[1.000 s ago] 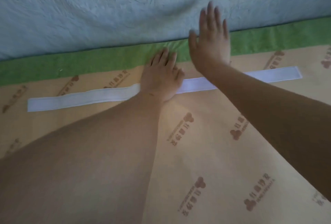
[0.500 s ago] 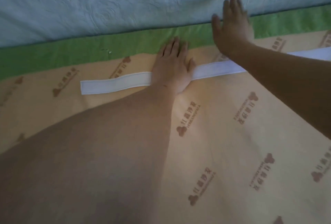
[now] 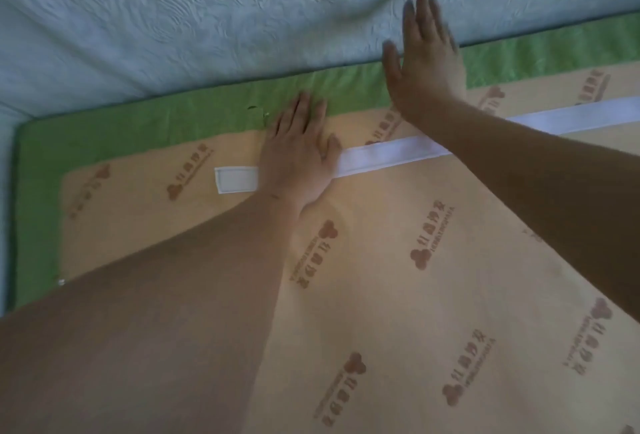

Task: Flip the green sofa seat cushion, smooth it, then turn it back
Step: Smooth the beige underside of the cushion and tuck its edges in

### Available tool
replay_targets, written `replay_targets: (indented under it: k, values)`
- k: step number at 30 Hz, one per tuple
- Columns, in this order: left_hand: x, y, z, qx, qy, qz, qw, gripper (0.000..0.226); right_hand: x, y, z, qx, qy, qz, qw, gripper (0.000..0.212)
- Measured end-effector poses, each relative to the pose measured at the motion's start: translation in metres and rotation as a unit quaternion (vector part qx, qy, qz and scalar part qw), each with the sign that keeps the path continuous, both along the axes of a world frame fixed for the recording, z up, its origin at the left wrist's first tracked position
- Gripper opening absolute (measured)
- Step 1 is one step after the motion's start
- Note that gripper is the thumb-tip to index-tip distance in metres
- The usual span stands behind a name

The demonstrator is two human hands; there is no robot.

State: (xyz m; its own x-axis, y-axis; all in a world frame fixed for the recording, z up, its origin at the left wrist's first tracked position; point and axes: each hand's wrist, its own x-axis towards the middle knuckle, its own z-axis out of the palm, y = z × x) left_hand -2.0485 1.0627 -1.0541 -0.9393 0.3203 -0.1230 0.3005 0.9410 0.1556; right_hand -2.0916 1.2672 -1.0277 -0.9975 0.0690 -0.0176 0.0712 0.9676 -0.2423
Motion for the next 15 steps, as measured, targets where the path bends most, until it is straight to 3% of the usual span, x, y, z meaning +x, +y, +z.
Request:
replay_targets:
  k: [4,8,10,12,15]
  values:
    - [0.007,-0.032,0.001,0.009,0.029,-0.006,1.0,0.069,0.003,-0.026,-0.011,0.014,-0.081,0.075,0.994,0.065]
    - [0.005,-0.038,-0.001,0.013,0.032,0.0,0.999,0.069,-0.003,-0.051,-0.001,-0.014,0.025,-0.002,1.0,0.062]
    - [0.008,-0.036,-0.002,0.005,0.03,0.001,1.0,0.069,0.001,-0.062,-0.008,0.006,-0.037,0.067,0.997,0.063]
    - [0.007,-0.041,-0.003,-0.007,0.038,0.006,0.999,0.068,-0.009,-0.069,-0.004,-0.028,-0.085,0.054,0.995,0.062]
    - [0.003,-0.051,-0.005,-0.011,0.038,0.01,0.999,0.067,-0.012,-0.098,0.01,-0.046,0.011,-0.004,0.999,0.062]
